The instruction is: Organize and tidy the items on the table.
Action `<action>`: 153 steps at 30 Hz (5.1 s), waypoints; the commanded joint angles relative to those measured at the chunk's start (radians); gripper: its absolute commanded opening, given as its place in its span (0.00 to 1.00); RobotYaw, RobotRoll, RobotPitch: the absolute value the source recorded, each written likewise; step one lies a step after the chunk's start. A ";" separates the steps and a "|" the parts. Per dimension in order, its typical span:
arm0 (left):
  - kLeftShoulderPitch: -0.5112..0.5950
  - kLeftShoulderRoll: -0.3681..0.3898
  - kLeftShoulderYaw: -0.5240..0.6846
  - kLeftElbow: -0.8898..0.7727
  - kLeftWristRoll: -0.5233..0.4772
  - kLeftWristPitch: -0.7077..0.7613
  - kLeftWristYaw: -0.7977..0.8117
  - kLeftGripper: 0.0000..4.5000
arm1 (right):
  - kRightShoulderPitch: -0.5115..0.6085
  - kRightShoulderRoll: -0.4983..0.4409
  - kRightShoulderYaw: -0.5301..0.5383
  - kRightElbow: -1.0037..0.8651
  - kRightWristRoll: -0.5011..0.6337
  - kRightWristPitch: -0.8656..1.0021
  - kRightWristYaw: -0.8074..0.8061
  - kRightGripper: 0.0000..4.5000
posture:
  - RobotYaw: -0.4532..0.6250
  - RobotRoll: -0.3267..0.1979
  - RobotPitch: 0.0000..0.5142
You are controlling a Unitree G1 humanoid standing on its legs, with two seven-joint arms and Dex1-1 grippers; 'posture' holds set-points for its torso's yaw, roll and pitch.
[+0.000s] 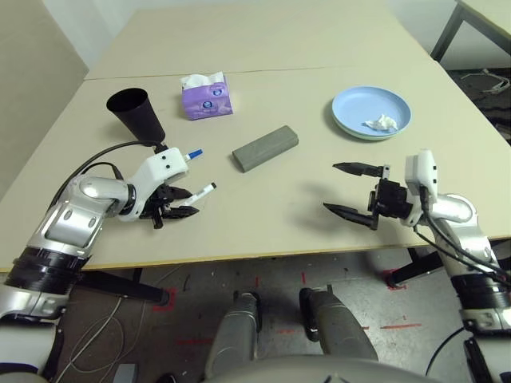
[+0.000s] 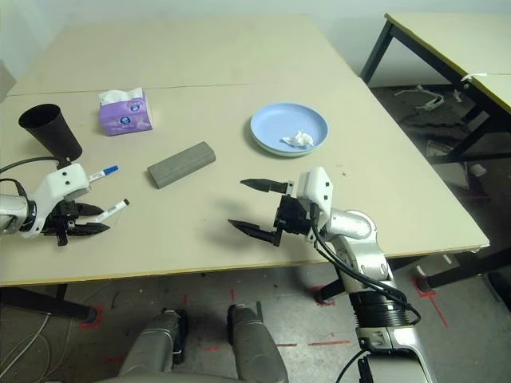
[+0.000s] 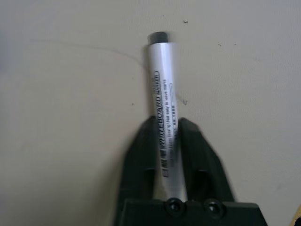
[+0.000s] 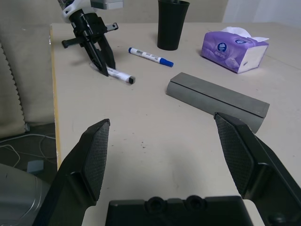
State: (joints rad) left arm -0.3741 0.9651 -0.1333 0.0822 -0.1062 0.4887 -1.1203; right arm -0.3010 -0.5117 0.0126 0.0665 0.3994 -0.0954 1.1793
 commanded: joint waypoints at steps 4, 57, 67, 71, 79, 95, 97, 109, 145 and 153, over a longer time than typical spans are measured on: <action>0.021 -0.002 -0.006 0.004 0.010 0.005 0.002 0.06 | 0.001 -0.007 0.008 -0.009 0.005 0.003 0.012 1.00 | 0.26 0.62 0.34; -0.249 -0.256 0.551 0.549 -0.083 -0.908 0.659 0.06 | -0.059 0.040 -0.039 -0.093 0.063 0.383 -0.230 1.00 | 0.33 0.62 0.31; -0.420 -0.224 0.500 0.820 -0.058 -1.010 0.650 0.06 | -0.052 0.046 -0.027 -0.116 0.062 0.382 -0.245 1.00 | 0.31 0.62 0.32; -0.486 -0.227 0.482 0.913 -0.051 -1.039 0.648 0.06 | -0.044 0.038 -0.033 -0.125 0.062 0.384 -0.246 1.00 | 0.30 0.62 0.33; -0.549 -0.251 0.452 1.044 -0.032 -1.083 0.665 0.06 | -0.023 0.020 -0.039 -0.162 0.067 0.394 -0.258 1.00 | 0.28 0.62 0.34; -0.537 -0.250 0.456 1.113 -0.041 -1.087 0.674 0.06 | -0.014 -0.007 -0.046 -0.190 0.078 0.409 -0.254 1.00 | 0.27 0.62 0.35; -0.536 -0.249 0.455 1.115 -0.041 -1.085 0.673 0.06 | -0.014 -0.010 -0.046 -0.189 0.079 0.408 -0.252 1.00 | 0.27 0.62 0.35; -0.518 -0.222 0.434 1.103 -0.017 -1.105 0.669 0.06 | -0.024 -0.014 -0.047 -0.167 0.071 0.394 -0.242 1.00 | 0.27 0.62 0.37; -0.535 -0.224 0.429 1.114 -0.014 -1.101 0.665 0.06 | 0.005 -0.014 -0.061 -0.237 0.094 0.508 -0.325 1.00 | 0.26 0.62 0.43; -0.540 -0.236 0.424 1.119 -0.008 -1.098 0.669 0.06 | 0.017 -0.025 -0.064 -0.255 0.099 0.530 -0.345 1.00 | 0.25 0.62 0.44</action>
State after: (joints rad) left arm -0.9121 0.7298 0.2945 1.1813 -0.1217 -0.6137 -0.4530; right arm -0.2996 -0.5288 -0.0412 -0.1693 0.4924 0.4257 0.8371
